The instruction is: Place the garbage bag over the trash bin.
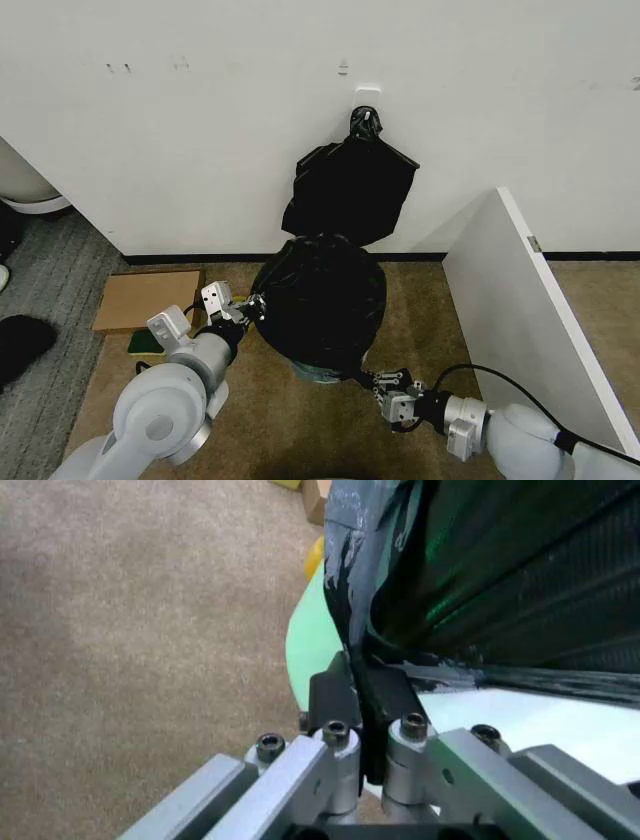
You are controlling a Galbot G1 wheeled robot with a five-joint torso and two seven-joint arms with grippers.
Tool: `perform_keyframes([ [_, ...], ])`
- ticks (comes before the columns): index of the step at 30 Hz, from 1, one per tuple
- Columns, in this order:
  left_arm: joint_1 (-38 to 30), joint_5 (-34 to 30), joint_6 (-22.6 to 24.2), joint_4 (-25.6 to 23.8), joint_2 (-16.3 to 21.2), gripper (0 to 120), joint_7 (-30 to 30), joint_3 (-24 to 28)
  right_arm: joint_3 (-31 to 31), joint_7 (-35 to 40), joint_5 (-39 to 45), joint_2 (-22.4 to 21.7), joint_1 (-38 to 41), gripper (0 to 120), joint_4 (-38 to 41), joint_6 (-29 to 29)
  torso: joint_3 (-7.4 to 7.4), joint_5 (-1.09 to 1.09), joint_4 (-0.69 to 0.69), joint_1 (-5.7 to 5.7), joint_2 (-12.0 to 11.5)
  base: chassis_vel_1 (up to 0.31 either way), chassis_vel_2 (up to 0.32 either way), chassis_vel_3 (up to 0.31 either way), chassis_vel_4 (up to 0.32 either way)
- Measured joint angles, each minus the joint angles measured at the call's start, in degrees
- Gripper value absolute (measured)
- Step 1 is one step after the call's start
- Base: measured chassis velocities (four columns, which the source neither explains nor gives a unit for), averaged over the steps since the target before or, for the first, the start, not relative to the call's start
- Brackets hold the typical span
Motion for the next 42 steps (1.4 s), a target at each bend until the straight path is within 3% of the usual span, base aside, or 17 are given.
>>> perform_keyframes([
  [8, 0.8, 8.6, -1.3, 2.4, -0.2, 5, 2.2, 1.0, 2.6, 0.1, 1.4, -1.0, -1.6, 0, 2.9, 0.2, 0.0, -0.01, -0.01, -0.01, 0.0, 0.0, 0.0, 0.0, 0.0],
  [13, 1.2, 14.6, -2.7, 5.9, -0.3, 5, 2.7, 0.7, 3.4, -0.2, 4.7, -2.9, -1.5, 22, 5.5, 1.6, 0.0, -0.03, -0.01, -0.01, 0.0, 0.0, 0.0, 0.0, 0.0],
  [24, 2.5, 19.0, -5.0, 8.9, -0.3, 5, 4.6, -0.3, 5.2, -2.6, 10.6, -4.1, -2.2, 58, 8.1, 3.7, 0.0, 0.0, -0.01, -0.01, 0.0, 0.0, 0.0, 0.0, 0.0],
  [28, 5.0, 27.6, -8.0, 9.5, 0.3, 5, 11.0, -0.5, 6.7, -2.8, 25.0, -4.2, -0.4, 77, 11.5, 0.7, 0.0, 0.0, 0.0, -0.01, 0.0, 0.0, 0.0, 0.0, 0.0],
  [29, 5.0, 27.6, -8.0, 9.5, 0.3, 5, 11.0, -0.5, 6.7, -2.8, 25.0, -4.2, -0.4, 77, 11.5, 0.7, 0.0, 0.0, 0.0, -0.01, 0.0, 0.0, 0.0, 0.0, 0.0],
  [34, 7.7, 40.5, -13.6, 10.7, 0.6, 5, 19.5, 1.6, 10.5, 9.7, 47.7, -1.8, 3.5, 97, 18.7, -15.2, 0.0, -0.02, 0.0, 0.0, 0.0, 0.0, 0.0, 0.0, 0.0],
  [40, 10.0, 50.6, -19.1, 12.7, 0.8, 5, 24.8, 2.5, 16.3, 13.1, 61.1, -0.5, 4.3, 100, 21.4, -21.1, 0.0, -0.01, 0.0, 0.0, 0.0, 0.0, 0.0, 0.0, 0.0],
  [42, 11.0, 55.8, -22.4, 13.7, 1.0, 5, 26.7, 2.7, 20.8, 13.3, 66.9, -0.8, 3.6, 100, 21.7, -23.4, 0.0, -0.01, 0.0, -0.01, 0.0, 0.0, 0.0, 0.0, 0.0],
])
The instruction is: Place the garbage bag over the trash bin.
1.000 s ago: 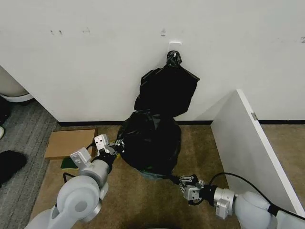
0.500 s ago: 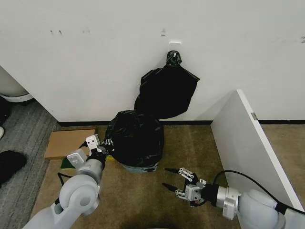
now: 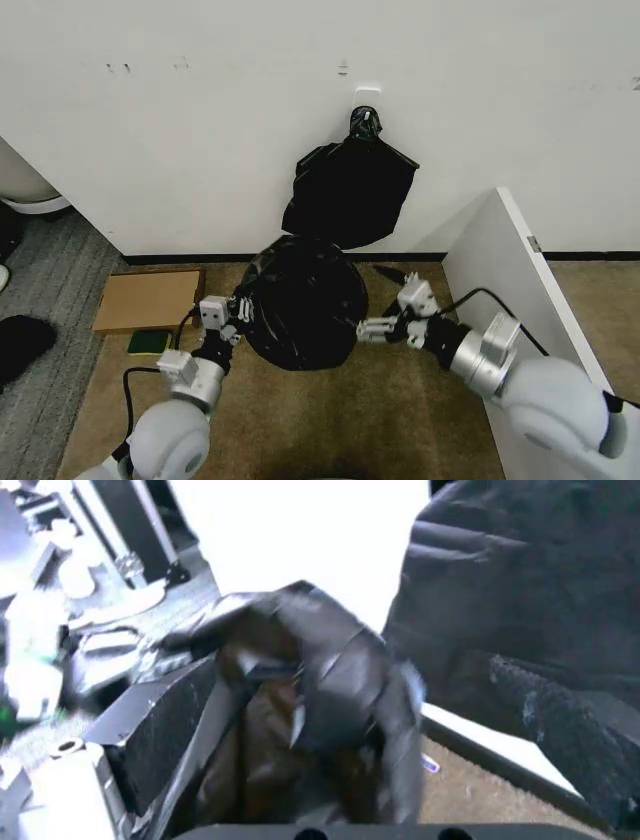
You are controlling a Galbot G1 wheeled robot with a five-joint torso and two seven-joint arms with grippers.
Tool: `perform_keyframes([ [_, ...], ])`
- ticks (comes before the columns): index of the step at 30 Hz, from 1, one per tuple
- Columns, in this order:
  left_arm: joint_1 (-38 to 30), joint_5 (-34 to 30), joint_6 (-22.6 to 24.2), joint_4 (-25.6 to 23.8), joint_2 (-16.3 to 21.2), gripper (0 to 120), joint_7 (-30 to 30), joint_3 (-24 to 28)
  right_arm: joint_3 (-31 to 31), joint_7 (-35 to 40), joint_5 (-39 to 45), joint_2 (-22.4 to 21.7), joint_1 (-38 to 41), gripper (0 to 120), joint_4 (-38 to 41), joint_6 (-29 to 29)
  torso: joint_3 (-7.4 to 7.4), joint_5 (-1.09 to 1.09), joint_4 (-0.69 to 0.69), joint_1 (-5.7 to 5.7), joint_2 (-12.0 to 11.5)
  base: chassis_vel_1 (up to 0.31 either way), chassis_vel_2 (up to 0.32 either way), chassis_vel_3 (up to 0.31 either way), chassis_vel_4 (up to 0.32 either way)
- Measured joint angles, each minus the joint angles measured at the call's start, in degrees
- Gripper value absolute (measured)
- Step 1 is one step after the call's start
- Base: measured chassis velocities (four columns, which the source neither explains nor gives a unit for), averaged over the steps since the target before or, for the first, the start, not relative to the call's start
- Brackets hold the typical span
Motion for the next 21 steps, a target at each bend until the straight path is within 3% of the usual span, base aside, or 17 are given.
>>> perform_keyframes([
  [4, 1.1, 4.3, -4.3, 0.7, 0.3, 5, 2.3, 0.1, 5.7, -0.3, 8.5, -1.2, -0.5, 100, -1.2, -2.7, 0.0, 0.0, 0.0, 0.0, 0.0, 0.0, 0.0, 0.0, 0.0],
  [9, 1.3, 5.3, -10.2, 2.3, 0.4, 5, 8.0, 0.1, 9.6, -4.9, 19.2, -3.8, 0.1, 100, -4.6, -5.2, 0.0, 0.01, 0.0, 0.0, 0.0, 0.0, 0.0, 0.0, 0.0],
  [16, 0.5, 9.6, -14.7, 4.2, 1.1, 5, 13.5, 0.1, 6.8, -9.6, 19.2, -5.3, 2.2, 100, -6.0, -5.6, 0.0, 0.01, 0.0, 0.0, 0.0, 0.0, 0.0, 0.0, 0.0],
  [21, 0.3, 11.1, -15.5, 4.7, 1.2, 5, 14.3, 0.4, 5.3, -11.2, 18.5, -6.3, 2.5, 100, -5.6, -5.6, 0.0, 0.0, 0.0, 0.0, 0.0, 0.0, 0.0, 0.0, 0.0],
])
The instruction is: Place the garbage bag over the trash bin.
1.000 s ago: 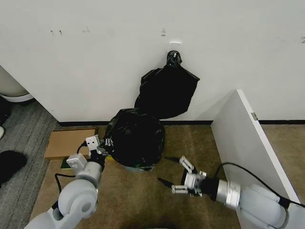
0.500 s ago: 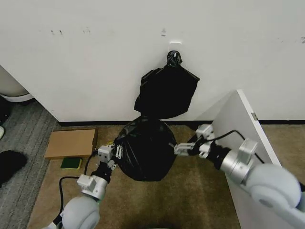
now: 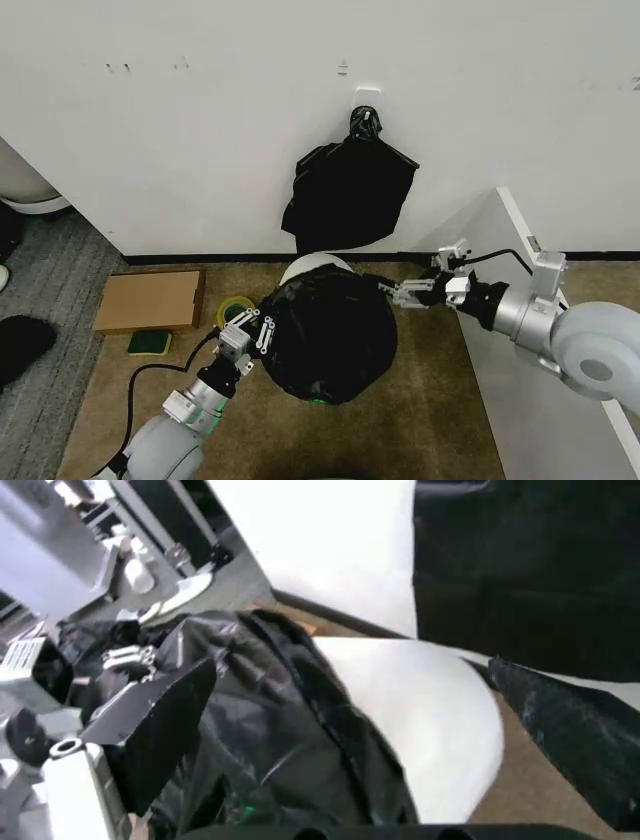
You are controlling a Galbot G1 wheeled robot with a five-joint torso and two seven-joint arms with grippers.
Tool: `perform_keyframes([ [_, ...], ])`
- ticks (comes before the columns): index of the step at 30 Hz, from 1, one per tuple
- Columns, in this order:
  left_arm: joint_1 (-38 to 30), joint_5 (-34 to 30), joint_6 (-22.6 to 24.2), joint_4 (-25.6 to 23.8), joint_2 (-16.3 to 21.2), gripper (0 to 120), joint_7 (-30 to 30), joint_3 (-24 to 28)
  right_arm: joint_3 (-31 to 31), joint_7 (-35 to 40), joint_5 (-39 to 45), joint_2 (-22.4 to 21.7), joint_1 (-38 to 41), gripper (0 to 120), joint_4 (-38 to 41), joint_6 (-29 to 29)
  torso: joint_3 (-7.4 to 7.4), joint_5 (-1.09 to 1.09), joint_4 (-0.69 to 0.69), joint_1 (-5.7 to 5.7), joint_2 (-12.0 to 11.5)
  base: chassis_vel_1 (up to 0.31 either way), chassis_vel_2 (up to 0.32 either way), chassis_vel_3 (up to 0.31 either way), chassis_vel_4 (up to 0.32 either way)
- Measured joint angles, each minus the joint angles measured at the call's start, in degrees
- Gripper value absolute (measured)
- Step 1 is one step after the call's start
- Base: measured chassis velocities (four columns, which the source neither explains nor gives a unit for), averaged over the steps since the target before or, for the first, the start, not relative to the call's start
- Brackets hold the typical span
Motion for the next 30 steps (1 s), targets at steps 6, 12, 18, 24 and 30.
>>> perform_keyframes([
  [6, -0.9, 0.3, 0.0, 0.1, 0.0, 5, 0.3, 0.2, -1.1, -0.1, 0.6, -0.9, 0.3, 100, 0.1, -0.4, 0.0, 0.0, -0.01, 0.0, 0.0, 0.0, 0.0, 0.0, 0.0],
  [12, -0.9, 0.7, -0.2, -0.1, 0.3, 5, 0.4, 0.3, -4.0, 1.6, 1.7, -0.1, 2.8, 99, 0.4, -0.7, 0.0, 0.0, 0.0, 0.0, 0.0, 0.0, 0.0, 0.0, 0.0],
  [18, -0.9, 0.8, -0.2, -0.2, 0.5, 5, 0.4, 0.5, -5.5, 3.7, 4.6, 1.1, 5.6, 93, 0.4, -1.2, 0.0, 0.01, -0.01, 0.0, 0.0, 0.0, 0.0, 0.0, 0.0],
  [24, -0.9, -0.2, 0.4, -1.0, 0.9, 5, 0.3, 0.6, -8.7, 4.7, 5.0, 1.8, 8.9, 90, -0.4, -1.7, 0.0, 0.01, 0.0, 0.0, 0.0, 0.0, 0.0, 0.0, 0.0],
  [30, -0.9, -0.2, 0.4, -1.2, 1.1, 5, 0.2, 0.6, -9.9, 5.1, 4.8, 2.2, 9.5, 72, -0.9, -2.3, 0.0, 0.0, 0.0, 0.0, 0.0, 0.0, 0.0, 0.0, 0.0],
])
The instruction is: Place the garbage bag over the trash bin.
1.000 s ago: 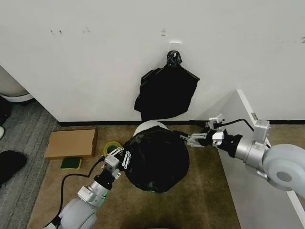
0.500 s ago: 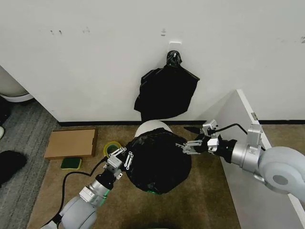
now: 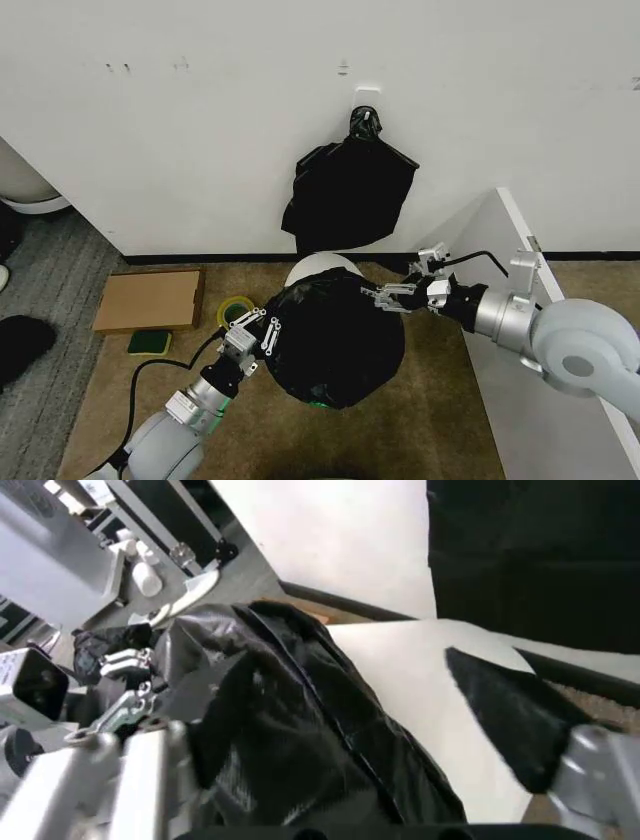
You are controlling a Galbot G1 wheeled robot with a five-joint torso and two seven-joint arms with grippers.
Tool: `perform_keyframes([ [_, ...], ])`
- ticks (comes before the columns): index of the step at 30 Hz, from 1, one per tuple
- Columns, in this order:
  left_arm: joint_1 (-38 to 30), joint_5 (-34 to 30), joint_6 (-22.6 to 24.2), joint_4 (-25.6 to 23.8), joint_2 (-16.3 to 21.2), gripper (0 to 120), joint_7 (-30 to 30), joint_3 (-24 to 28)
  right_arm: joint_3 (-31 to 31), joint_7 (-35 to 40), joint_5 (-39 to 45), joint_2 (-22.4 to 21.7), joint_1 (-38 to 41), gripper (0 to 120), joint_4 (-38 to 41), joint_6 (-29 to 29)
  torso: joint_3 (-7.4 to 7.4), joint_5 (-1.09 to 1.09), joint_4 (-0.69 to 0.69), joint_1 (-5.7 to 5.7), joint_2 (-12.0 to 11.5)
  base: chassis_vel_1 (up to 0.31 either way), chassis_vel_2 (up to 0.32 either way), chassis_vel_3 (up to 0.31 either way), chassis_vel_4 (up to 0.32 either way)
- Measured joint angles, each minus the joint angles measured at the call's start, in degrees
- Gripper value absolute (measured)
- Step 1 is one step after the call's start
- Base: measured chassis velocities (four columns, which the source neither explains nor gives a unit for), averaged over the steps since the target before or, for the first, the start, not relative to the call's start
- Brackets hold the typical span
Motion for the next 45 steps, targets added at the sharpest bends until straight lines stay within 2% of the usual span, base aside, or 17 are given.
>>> perform_keyframes([
  [4, -0.1, 0.0, 0.0, 0.0, 0.2, 5, 0.0, 0.1, -0.2, 0.5, 0.0, 0.2, 0.0, 61, -0.1, -0.1, 0.0, 0.0, -0.01, 0.0, 0.0, 0.0, 0.0, 0.0, 0.0],
  [10, -0.6, 0.0, 0.1, 0.0, 0.1, 5, 0.0, 0.2, -0.2, 1.9, 0.4, 0.9, -0.3, 32, -0.6, -0.1, 0.0, 0.0, -0.01, 0.0, 0.0, 0.0, 0.0, 0.0, 0.0],
  [11, -0.6, 0.0, 0.1, 0.0, 0.1, 5, 0.0, 0.2, -0.2, 1.9, 0.4, 0.9, -0.3, 32, -0.6, -0.1, 0.0, 0.0, -0.01, 0.0, 0.0, 0.0, 0.0, 0.0, 0.0],
  [14, -0.7, 0.0, 0.1, 0.0, 0.1, 5, 0.0, 0.3, -0.2, 1.9, 0.7, 0.9, -0.4, 19, -0.5, -0.2, 0.0, 0.0, 0.0, 0.0, 0.0, 0.0, 0.0, 0.0, 0.0],
  [20, -0.6, 0.5, 0.1, -0.1, 0.0, 5, 0.0, 0.3, -0.2, 1.9, 0.8, 0.9, -0.9, 1, -0.2, -0.3, 0.0, 0.01, -0.01, 0.0, 0.0, 0.0, 0.0, 0.0, 0.0],
  [26, -0.6, 1.2, -0.3, -0.1, 0.1, 5, 0.0, 0.2, 0.0, 1.9, 1.4, 1.0, -1.0, 0, 0.0, -0.1, 0.0, 0.0, 0.0, 0.0, 0.0, 0.0, 0.0, 0.0, 0.0],
  [39, -0.2, 1.6, -4.6, -0.6, 0.2, 5, 2.2, -0.2, 1.2, 1.9, 3.1, 1.7, -1.2, 0, -5.0, 0.3, 0.0, 0.0, 0.0, 0.0, 0.0, 0.0, 0.0, 0.0, 0.0],
  [45, -0.6, 1.3, -6.7, -0.6, 0.4, 5, 3.7, -0.1, 0.5, 0.6, 3.1, 0.4, 0.1, 0, -7.3, 0.2, 0.0, 0.0, 0.0, 0.0, 0.0, 0.0, 0.0, 0.0, 0.0],
])
